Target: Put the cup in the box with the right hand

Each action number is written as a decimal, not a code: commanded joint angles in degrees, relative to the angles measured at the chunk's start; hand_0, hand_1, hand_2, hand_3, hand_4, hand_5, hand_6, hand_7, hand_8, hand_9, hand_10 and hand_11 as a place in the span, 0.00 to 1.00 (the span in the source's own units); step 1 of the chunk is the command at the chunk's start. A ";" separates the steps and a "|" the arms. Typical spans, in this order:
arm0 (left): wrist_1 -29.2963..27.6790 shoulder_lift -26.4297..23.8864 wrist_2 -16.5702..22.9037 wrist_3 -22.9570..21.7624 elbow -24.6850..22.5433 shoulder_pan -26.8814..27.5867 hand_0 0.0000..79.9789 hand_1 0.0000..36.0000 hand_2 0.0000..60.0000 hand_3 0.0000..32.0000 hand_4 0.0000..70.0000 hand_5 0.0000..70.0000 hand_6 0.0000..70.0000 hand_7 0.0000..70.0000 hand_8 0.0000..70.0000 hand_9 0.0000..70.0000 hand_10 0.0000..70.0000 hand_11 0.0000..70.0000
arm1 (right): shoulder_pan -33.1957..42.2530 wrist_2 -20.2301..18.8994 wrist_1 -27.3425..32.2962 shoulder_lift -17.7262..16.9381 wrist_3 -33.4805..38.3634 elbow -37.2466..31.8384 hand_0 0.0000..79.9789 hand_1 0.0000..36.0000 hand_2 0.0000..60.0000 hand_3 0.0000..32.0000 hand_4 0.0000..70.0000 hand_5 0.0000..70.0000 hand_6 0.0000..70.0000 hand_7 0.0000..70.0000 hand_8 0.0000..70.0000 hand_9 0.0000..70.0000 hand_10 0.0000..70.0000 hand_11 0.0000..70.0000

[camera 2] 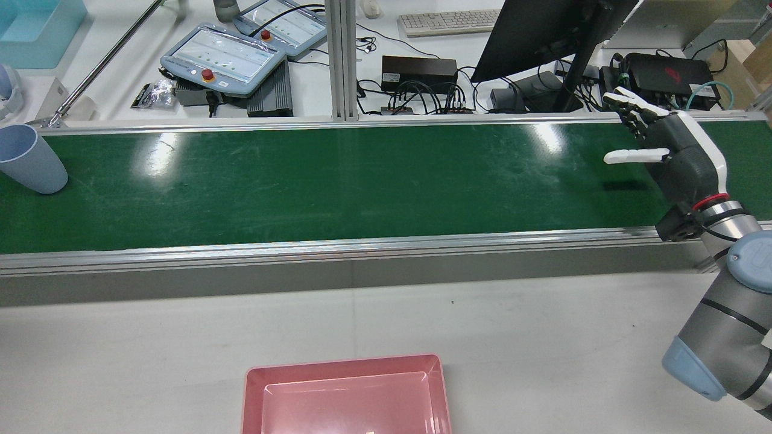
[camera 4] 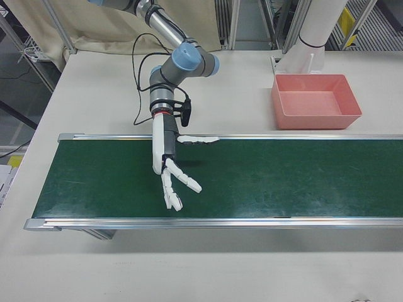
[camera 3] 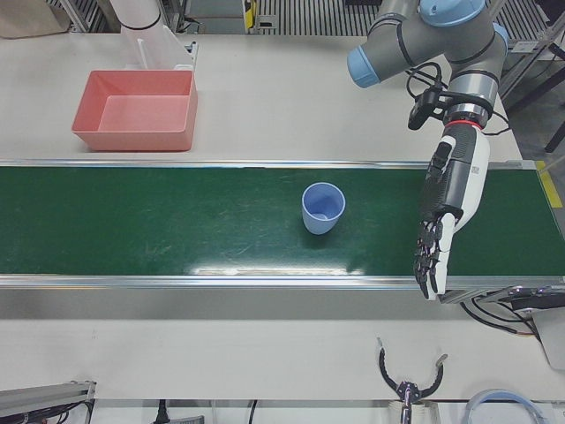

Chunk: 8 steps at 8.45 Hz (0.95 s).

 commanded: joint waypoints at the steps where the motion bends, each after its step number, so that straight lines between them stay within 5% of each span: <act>1: 0.09 0.00 0.00 0.00 0.00 0.00 0.00 0.00 0.00 0.00 0.00 0.00 0.00 0.00 0.00 0.00 0.00 0.00 | -0.59 0.74 -0.29 0.19 -0.03 0.43 0.75 0.54 0.06 0.00 0.09 0.12 0.08 0.21 0.12 0.22 0.05 0.11; 3: 0.00 0.00 0.00 0.00 0.00 0.00 0.00 0.00 0.00 0.00 0.00 0.00 0.00 0.00 0.00 0.00 0.00 0.00 | -0.68 0.74 -0.38 0.28 -0.04 0.78 0.76 0.56 0.07 0.00 0.11 0.12 0.08 0.22 0.13 0.23 0.03 0.09; 4: 0.00 0.00 0.00 0.00 0.00 0.00 0.00 0.00 0.00 0.00 0.00 0.00 0.00 0.00 0.00 0.00 0.00 0.00 | -0.68 0.74 -0.38 0.28 -0.12 0.70 0.79 0.48 0.00 0.00 0.18 0.12 0.08 0.23 0.13 0.23 0.03 0.09; 8: 0.00 0.00 0.00 0.00 0.00 0.00 0.00 0.00 0.00 0.00 0.00 0.00 0.00 0.00 0.00 0.00 0.00 0.00 | -1.47 0.74 -0.29 0.45 -0.30 -0.09 0.75 0.58 0.10 0.00 0.13 0.11 0.08 0.24 0.13 0.23 0.03 0.09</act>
